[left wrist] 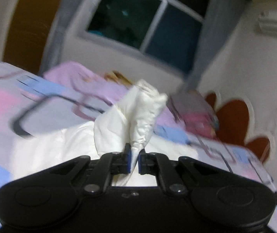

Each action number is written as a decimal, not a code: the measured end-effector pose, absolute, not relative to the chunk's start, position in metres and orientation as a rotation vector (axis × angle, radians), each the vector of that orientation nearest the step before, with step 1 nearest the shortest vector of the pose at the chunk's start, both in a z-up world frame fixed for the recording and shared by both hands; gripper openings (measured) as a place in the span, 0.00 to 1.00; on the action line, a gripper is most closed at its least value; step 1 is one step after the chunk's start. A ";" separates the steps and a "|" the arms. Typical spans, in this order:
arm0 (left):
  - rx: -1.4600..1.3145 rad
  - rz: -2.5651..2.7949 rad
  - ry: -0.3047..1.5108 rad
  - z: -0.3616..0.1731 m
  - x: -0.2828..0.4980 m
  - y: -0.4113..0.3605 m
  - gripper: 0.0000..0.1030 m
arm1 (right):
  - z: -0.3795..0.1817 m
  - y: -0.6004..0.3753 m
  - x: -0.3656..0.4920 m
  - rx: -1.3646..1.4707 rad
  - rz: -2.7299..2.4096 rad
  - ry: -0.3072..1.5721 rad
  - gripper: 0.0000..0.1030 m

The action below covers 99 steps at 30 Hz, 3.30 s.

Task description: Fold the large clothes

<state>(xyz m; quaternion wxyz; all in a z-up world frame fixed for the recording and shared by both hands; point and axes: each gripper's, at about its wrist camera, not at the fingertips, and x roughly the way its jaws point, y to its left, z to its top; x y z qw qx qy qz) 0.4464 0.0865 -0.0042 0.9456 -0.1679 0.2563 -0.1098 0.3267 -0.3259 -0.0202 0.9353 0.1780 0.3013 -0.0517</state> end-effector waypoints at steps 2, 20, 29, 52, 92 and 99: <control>-0.309 -0.263 0.572 -0.012 0.456 0.051 0.06 | -0.022 -0.338 0.326 0.382 -0.103 0.612 0.62; -0.066 -0.504 0.733 -0.062 0.458 -0.148 0.06 | -0.042 -0.434 0.313 0.482 -0.133 0.620 0.62; -0.051 -0.514 0.791 -0.073 0.459 -0.171 0.25 | -0.046 -0.455 0.310 0.494 -0.191 0.637 0.62; -0.209 -0.127 0.712 -0.058 0.433 0.085 0.51 | -0.072 -0.333 0.403 0.431 0.076 0.803 0.25; -0.009 -0.215 0.813 -0.118 0.533 0.082 0.98 | -0.125 -0.280 0.470 0.038 0.001 0.819 0.60; -0.038 -0.213 0.756 -0.074 0.510 0.081 0.86 | -0.072 -0.272 0.444 0.038 -0.018 0.759 0.75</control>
